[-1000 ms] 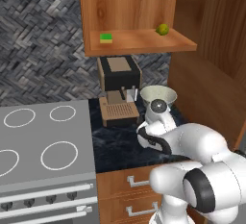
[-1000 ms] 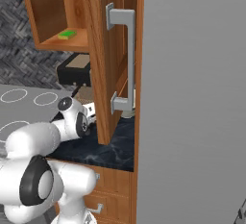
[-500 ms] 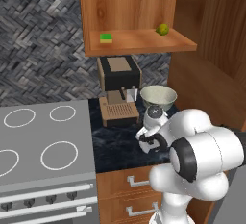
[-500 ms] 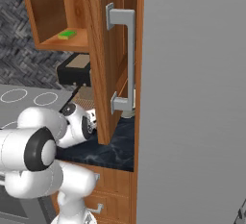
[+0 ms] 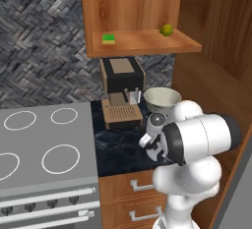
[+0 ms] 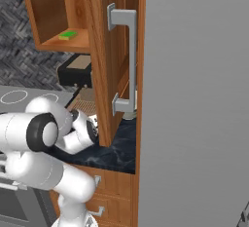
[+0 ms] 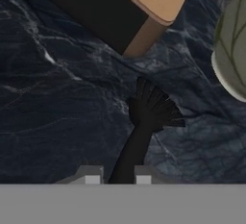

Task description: Pick the dish brush and sponge from the cabinet and place them on the counter.

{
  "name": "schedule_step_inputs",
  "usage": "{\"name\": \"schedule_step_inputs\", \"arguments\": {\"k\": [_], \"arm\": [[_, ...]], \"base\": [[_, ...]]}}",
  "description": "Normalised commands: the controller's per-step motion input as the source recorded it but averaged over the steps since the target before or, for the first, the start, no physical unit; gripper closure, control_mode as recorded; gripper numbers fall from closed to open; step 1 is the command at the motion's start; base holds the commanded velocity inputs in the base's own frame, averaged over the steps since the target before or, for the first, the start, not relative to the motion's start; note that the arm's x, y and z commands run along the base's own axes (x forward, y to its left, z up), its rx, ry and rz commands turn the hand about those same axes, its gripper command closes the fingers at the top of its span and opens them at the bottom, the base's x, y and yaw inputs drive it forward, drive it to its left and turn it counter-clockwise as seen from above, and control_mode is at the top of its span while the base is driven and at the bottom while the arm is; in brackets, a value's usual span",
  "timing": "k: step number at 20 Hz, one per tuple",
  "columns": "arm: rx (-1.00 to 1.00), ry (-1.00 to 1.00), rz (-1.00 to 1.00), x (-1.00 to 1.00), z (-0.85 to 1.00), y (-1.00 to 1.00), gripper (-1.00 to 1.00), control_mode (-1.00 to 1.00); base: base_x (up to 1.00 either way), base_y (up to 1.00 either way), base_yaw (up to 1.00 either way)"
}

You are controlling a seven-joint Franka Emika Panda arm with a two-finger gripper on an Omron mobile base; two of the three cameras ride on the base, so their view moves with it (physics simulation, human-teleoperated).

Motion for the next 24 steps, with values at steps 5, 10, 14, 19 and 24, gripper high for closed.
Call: {"name": "schedule_step_inputs", "arguments": {"k": [5, 10, 14, 19, 24], "arm": [[0.00, 0.00, 0.00, 0.02, -0.26, 0.00, 1.00, -1.00], [0.01, 0.00, 0.00, 0.00, -0.08, 0.00, -1.00, -1.00], [0.06, 0.02, -0.02, 0.00, 0.35, 0.00, -1.00, -1.00], [0.07, 0.03, -0.01, 0.00, 0.48, 0.01, -1.00, -1.00], [0.06, 0.04, 0.00, -0.17, 0.56, 0.01, -1.00, -1.00]], "base": [[0.00, 0.00, 0.00], [0.00, 0.00, 0.00], [0.00, 0.00, 0.00], [0.00, 0.00, 0.00], [0.00, 0.00, 0.00]]}}
